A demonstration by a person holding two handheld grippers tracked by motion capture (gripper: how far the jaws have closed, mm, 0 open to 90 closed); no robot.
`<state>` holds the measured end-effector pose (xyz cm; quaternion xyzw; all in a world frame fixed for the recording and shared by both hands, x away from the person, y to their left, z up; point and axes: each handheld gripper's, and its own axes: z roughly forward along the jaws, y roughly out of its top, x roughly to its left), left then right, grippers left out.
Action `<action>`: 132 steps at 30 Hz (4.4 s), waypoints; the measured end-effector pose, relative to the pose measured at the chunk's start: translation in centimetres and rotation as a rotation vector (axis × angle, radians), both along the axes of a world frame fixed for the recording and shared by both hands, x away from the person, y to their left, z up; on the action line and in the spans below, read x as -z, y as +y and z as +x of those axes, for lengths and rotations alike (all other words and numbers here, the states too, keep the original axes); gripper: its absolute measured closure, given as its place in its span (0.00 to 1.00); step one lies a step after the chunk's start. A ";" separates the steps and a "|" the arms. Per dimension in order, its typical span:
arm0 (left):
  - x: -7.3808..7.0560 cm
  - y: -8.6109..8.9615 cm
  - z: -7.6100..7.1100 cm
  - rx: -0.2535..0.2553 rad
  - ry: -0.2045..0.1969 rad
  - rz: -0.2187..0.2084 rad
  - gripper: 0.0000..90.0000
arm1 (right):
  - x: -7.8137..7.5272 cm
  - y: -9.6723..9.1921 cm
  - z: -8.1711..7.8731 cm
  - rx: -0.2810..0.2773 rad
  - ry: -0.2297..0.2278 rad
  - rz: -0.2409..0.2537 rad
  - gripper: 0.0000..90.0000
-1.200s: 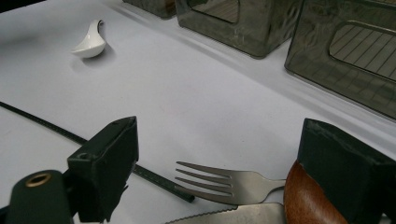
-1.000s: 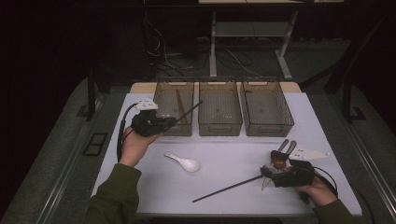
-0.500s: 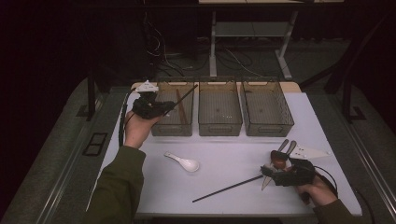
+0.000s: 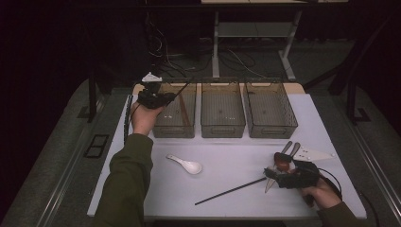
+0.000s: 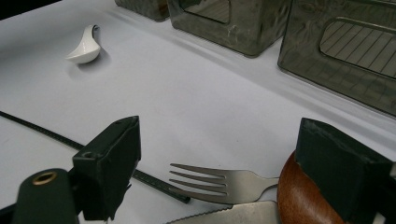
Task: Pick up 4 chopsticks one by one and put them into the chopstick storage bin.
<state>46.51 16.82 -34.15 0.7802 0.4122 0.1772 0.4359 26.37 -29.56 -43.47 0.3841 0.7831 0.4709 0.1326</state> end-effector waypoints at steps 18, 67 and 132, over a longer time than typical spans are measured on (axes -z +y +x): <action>3.1 0.3 2.7 -0.127 0.070 -0.010 0.93 | 0.0 0.0 0.0 0.000 0.001 -0.002 0.16; 1.6 -2.7 -7.6 0.237 -0.001 -0.016 0.39 | 0.1 0.1 -0.1 -0.002 -0.005 -0.016 0.16; 10.2 -15.9 -19.1 0.631 0.156 0.015 0.82 | 0.1 0.2 -0.1 0.000 -0.009 -0.025 0.16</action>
